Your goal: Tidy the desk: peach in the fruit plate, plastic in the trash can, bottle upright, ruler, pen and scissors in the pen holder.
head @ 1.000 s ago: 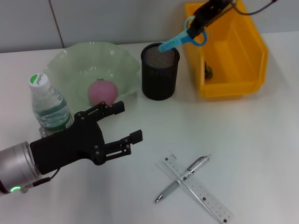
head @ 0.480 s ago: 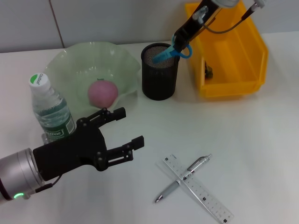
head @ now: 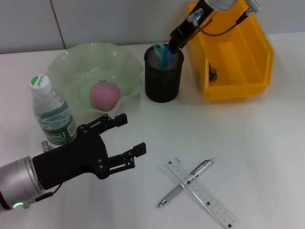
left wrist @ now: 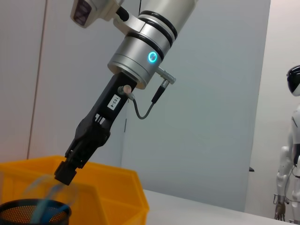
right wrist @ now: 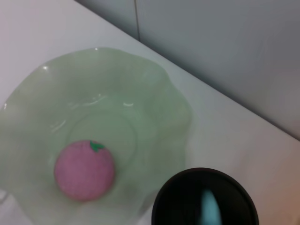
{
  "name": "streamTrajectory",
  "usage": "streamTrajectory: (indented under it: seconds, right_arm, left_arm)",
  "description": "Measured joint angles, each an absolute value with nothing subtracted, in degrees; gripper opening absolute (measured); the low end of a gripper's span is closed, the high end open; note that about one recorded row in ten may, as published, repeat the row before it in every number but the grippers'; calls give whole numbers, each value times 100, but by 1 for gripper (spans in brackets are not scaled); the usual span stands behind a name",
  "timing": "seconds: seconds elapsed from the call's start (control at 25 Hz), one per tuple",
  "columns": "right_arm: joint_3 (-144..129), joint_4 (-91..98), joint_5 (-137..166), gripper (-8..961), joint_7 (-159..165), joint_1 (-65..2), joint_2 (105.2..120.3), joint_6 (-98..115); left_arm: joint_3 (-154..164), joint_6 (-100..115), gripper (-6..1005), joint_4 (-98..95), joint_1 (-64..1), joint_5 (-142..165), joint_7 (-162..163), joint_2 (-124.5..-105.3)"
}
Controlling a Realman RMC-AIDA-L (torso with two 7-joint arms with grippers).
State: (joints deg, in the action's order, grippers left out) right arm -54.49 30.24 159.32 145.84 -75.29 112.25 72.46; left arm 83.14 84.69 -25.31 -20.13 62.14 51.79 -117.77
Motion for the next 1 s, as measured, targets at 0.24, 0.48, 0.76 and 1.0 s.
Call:
streamTrajectory:
  seconds: [0.24,0.48,0.76,1.0]
  right_arm:
    - [-5449,3098,15943,343,14615,-7467,11291,7148]
    - [-5444,3538,15927,487,14600,-7260,11429,7155]
    - [-5491,5473,15456,602,14500,-6295,11906,7577]
    - [-5873,6216,14385,615,14571,-5643,11874,8532]
  left_arm:
    - [8319,8472,842,-2531,-1995,6214,5187,-11778]
    - [8326,8472,842,-2546,-1994,6214,5197,-11777]
    - [8311,8481,842,-2587,-2011,6304,5240,-11738]
    - [8218,8496,843,-2590,-1974,6360,5249,-11667]
